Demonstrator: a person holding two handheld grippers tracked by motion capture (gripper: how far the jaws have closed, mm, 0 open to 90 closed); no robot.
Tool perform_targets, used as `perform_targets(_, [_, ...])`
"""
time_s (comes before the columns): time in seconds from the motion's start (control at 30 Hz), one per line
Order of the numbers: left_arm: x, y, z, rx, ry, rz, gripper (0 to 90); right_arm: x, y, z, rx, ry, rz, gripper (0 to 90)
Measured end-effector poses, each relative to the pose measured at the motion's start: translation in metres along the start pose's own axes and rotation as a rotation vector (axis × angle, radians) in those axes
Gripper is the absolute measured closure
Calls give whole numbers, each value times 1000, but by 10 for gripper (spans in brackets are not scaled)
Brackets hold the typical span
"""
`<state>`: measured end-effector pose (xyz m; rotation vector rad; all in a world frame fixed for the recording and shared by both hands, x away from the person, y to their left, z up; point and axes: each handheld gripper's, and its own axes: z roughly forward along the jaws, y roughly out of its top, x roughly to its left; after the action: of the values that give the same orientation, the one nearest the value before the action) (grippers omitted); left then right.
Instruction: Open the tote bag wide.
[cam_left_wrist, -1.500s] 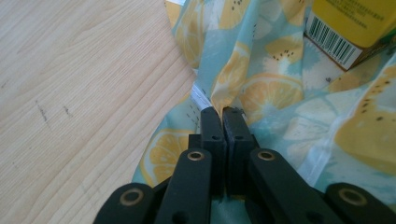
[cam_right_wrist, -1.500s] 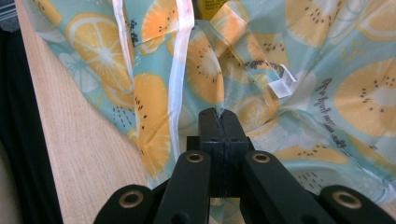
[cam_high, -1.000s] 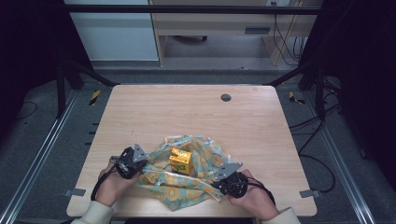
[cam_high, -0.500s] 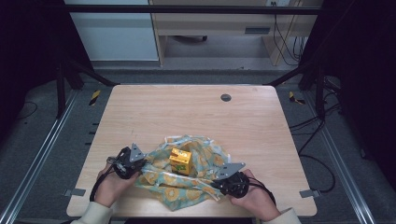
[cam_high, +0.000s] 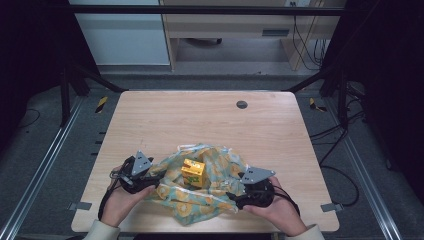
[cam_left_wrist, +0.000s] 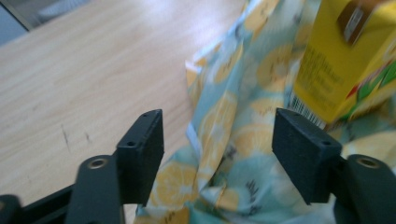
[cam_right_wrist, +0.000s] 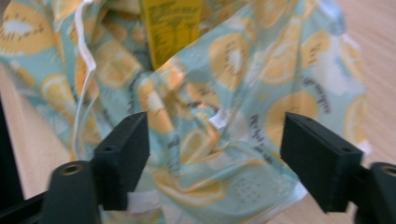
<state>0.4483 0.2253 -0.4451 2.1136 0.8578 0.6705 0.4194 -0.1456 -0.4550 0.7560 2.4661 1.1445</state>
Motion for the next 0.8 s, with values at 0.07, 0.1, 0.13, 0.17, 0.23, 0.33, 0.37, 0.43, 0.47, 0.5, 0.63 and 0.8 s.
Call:
perform_targets(0.07, [-1, 3, -1, -34, -4, -13, 302, -4, 2, 0, -18, -23, 14, 191])
perform_targets(0.1, [-2, 5, -2, -53, -12, -21, 278, -6, 3, 0, -22, -24, 27, 178])
perform_targets(0.13, [-3, 6, -3, -60, -15, -15, 264, -8, 4, 0, -31, -25, 37, 170])
perform_targets(0.17, [-4, 7, -3, -67, -9, -16, 252, -9, 4, -1, -38, -30, 46, 163])
perform_targets(0.23, [-5, 9, -3, -65, -2, -13, 225, -12, 6, -2, -60, -33, 51, 147])
perform_targets(0.33, [-3, 10, -4, -66, 6, -18, 197, -16, 8, -7, -90, -56, 49, 102])
perform_targets(0.37, [-1, 9, -5, -69, 9, -28, 188, -18, 8, -9, -104, -62, 51, 98])
perform_targets(0.43, [4, 8, -8, -63, 15, -39, 176, -23, 10, -12, -132, -90, 64, 91])
perform_targets(0.47, [6, 7, -9, -64, 17, -48, 168, -27, 13, -14, -156, -105, 93, 89])
perform_targets(0.5, [9, 6, -10, -63, 22, -60, 163, -30, 14, -14, -170, -120, 111, 90])
perform_targets(0.63, [19, 1, -11, -54, 78, -94, 160, -50, 18, -14, -190, -188, 176, 91])
perform_targets(0.8, [21, 1, -10, -70, 77, -107, 158, -56, 17, -13, -195, -210, 197, 92])
